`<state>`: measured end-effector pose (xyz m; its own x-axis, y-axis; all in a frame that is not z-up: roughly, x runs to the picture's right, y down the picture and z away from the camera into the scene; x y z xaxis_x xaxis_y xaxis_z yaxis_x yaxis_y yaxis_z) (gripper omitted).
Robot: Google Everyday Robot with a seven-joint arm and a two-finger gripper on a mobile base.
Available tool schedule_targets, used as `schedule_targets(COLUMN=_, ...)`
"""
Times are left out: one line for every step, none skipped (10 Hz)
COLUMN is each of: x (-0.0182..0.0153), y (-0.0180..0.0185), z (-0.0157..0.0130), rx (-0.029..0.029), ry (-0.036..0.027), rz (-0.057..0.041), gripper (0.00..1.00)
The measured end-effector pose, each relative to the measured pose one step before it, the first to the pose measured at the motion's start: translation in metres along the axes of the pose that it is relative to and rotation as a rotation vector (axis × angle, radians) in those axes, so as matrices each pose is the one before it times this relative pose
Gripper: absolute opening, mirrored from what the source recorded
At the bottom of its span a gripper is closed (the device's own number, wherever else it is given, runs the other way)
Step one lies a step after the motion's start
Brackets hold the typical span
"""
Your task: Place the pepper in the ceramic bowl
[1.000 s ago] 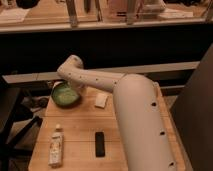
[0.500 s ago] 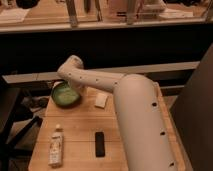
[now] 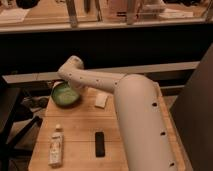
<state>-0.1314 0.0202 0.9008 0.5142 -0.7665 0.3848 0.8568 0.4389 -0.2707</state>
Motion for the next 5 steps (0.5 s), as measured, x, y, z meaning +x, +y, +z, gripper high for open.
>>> schedule_targets(x=0.00071, y=-0.00038, z=-0.00027, rx=-0.00068, ry=0.00219, rz=0.00235, gripper=0.06)
schedule_targets(x=0.00064, y=-0.00609, z=-0.00355, rx=0.024, ry=0.00065, rz=-0.01707, gripper=0.01)
schedule_targets(x=0.00125, y=-0.00988, z=-0.00492, rx=0.04425, ry=0.00029, rz=-0.0222, gripper=0.0)
schedule_targets(x=-0.00007, y=-0.01355, z=-0.00473, rx=0.04524, ry=0.00096, rz=-0.0239, gripper=0.0)
schedule_targets(x=-0.00502, y=-0.01857, z=-0.00445, rx=0.04596, ry=-0.00496, rz=-0.02828, gripper=0.0)
